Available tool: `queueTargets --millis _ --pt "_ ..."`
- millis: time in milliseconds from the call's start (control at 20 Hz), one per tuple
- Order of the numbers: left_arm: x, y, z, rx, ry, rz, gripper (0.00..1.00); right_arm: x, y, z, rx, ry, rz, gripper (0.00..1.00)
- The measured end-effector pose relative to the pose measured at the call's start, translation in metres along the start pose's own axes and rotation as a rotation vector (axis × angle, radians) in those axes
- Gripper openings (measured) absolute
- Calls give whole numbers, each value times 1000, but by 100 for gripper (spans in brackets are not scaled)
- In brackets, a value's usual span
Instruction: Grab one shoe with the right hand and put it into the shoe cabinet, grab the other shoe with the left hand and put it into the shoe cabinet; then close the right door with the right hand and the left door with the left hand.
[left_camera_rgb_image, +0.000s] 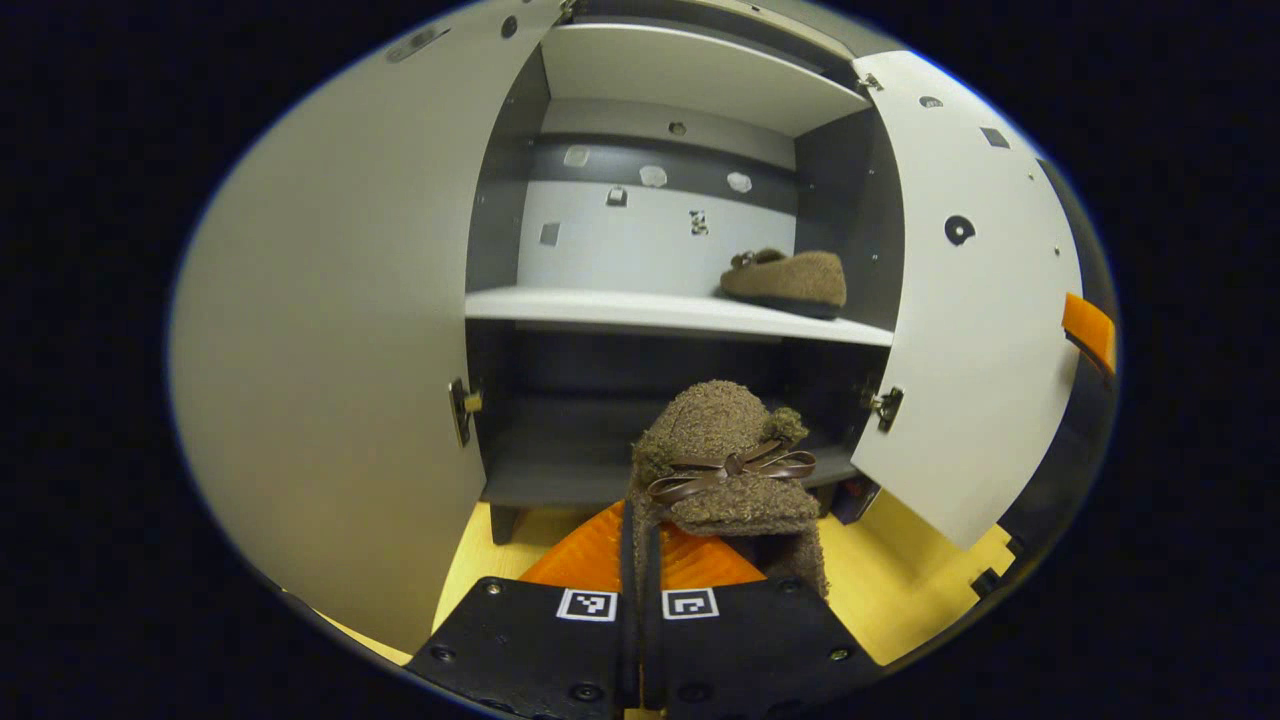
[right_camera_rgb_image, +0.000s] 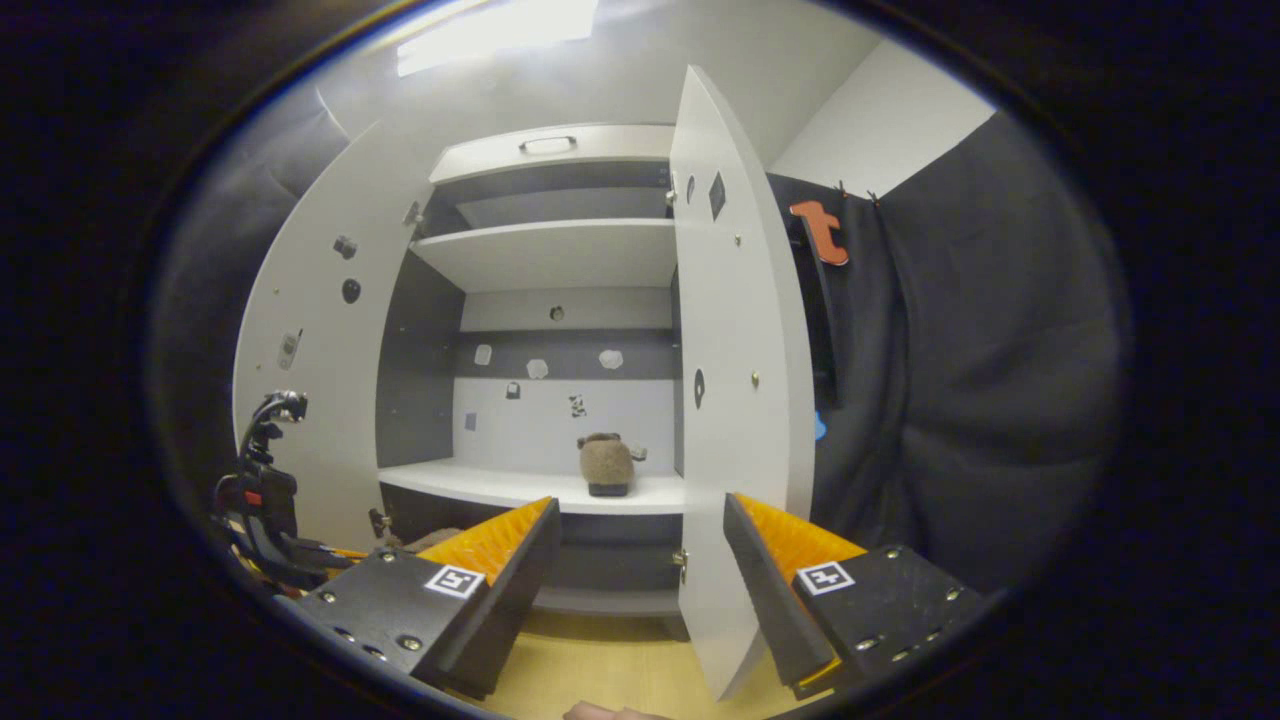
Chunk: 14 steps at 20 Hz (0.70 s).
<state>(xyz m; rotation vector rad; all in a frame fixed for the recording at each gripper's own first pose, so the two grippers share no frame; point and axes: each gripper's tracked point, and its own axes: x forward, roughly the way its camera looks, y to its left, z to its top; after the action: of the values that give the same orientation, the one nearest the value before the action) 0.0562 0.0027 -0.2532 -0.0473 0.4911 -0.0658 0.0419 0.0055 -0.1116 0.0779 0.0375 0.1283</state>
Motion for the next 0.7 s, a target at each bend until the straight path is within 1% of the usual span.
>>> queueTargets --millis 200,350,450,600,700 --pt "6 -4 60 -1 -89 11 2 5 2 14 -10 -19 14 98" --pt "17 -4 103 -12 -147 28 1 8 5 19 -2 -27 41 98" --pt "27 -4 131 -21 -189 41 2 9 8 20 6 -39 63 98" --pt "45 -5 170 -49 -235 44 2 9 11 20 18 -57 96 98" --pt "62 0 200 -46 -278 76 2 6 12 22 23 -77 126 98"
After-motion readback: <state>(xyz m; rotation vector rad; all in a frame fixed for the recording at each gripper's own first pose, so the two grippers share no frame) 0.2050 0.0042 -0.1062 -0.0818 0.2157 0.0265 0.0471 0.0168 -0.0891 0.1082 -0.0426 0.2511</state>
